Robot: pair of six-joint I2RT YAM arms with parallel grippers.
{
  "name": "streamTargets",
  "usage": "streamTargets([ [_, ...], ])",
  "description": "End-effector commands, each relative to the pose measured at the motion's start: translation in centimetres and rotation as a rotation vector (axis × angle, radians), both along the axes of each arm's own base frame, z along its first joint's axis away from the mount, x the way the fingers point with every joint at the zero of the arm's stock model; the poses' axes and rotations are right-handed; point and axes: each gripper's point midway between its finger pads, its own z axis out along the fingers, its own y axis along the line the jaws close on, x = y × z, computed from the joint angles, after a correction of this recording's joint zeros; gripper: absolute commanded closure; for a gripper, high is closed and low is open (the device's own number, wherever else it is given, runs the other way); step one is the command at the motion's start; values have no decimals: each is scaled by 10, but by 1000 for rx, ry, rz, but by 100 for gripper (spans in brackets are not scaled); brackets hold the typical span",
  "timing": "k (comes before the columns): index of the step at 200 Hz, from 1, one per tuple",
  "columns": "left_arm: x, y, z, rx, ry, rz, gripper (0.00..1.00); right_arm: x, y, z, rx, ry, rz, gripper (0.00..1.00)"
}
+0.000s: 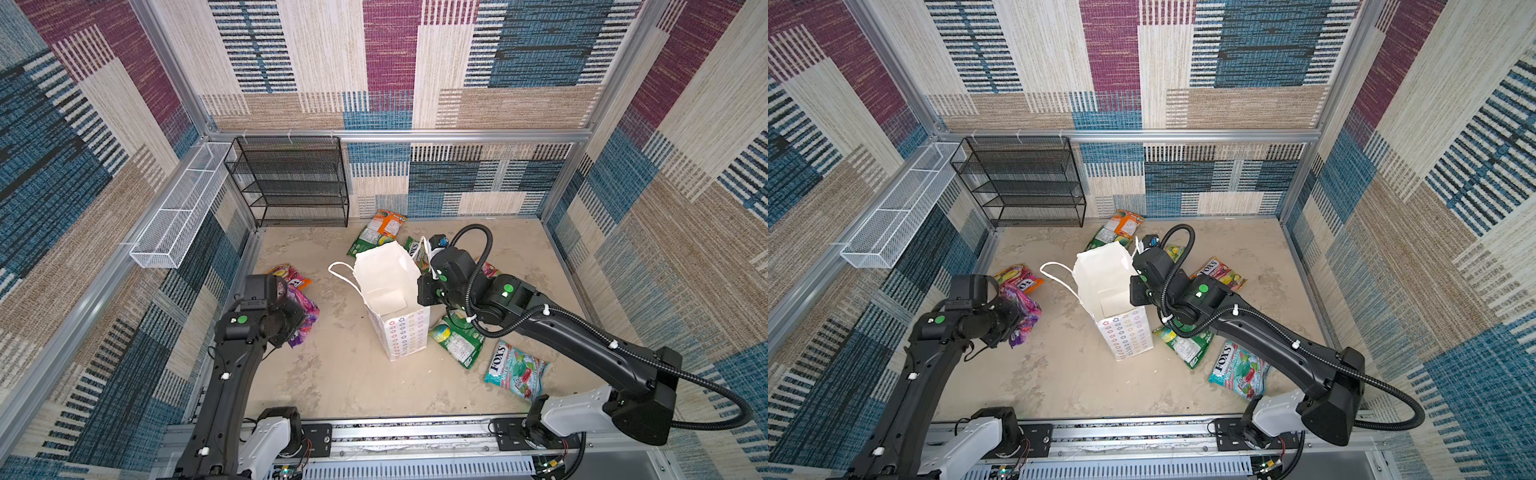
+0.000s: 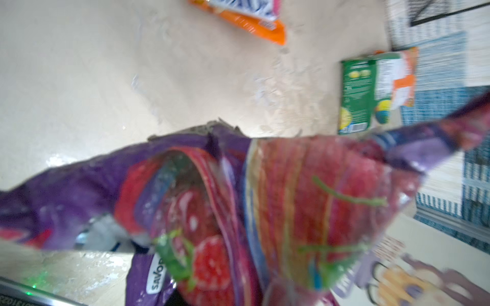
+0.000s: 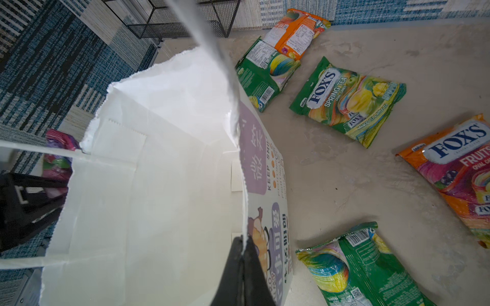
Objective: Place the snacks into the paper bag
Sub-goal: 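Lift the purple packet with the left gripper and carry it over the bag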
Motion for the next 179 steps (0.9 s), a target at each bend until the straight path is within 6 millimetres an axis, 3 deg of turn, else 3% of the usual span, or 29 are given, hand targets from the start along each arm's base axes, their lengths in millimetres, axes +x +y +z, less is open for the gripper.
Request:
streamTargets([
  [1,8,1,54,103,-111,-123,68,6,9,9,41,-17,-7,100],
  [51,31,-25,180,82,-416,-283,68,13,20,12,51,-20,2,100],
  [76,42,-50,226,-37,-548,-367,67,16,24,12,54,-17,1,100],
  [99,46,-65,264,-31,-637,-419,67,18,28,12,63,-11,1,100],
  [121,50,-97,280,-27,-674,-514,67,19,30,9,63,-4,-1,100],
  [139,53,-130,279,-21,-670,-602,67,20,31,7,62,-1,-7,100],
  [179,62,-186,239,-10,-560,-712,67,22,30,7,66,1,-27,100],
])
